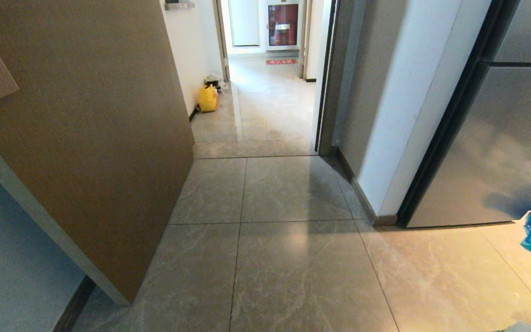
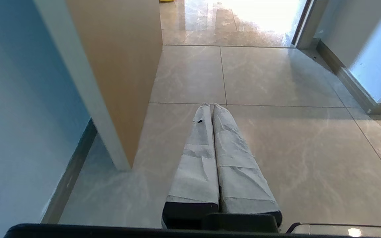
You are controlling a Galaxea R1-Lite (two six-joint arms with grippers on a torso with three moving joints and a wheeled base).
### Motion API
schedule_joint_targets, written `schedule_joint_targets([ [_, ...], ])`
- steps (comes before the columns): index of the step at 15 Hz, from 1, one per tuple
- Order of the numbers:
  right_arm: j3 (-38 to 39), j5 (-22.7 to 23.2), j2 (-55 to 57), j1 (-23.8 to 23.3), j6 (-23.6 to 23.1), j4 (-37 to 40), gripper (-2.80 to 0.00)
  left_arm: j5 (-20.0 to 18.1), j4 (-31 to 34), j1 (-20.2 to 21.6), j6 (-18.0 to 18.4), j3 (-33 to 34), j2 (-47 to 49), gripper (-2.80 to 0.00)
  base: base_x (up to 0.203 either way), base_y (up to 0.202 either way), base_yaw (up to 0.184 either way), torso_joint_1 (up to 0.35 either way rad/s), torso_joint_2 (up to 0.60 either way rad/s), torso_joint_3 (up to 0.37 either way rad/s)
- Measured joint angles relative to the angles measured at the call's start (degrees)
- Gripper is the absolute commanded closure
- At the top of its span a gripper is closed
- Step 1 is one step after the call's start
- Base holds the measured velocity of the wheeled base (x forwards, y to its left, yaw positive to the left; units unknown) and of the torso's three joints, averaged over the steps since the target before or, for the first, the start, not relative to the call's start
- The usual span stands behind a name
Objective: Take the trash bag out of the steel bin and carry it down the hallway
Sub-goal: Put the trash bag at the door
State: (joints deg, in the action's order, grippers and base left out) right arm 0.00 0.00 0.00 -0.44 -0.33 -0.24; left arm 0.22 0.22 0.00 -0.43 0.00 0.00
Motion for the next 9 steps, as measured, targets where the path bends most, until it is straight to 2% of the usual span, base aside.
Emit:
schedule_joint_targets([
  [9, 0.00, 0.00, 0.00, 0.00, 0.00, 0.00, 0.00, 0.00, 0.07, 0.00, 0.02, 0.00, 0.00, 0.00, 0.192, 0.000, 0.000, 0.003, 0.00, 0.002],
])
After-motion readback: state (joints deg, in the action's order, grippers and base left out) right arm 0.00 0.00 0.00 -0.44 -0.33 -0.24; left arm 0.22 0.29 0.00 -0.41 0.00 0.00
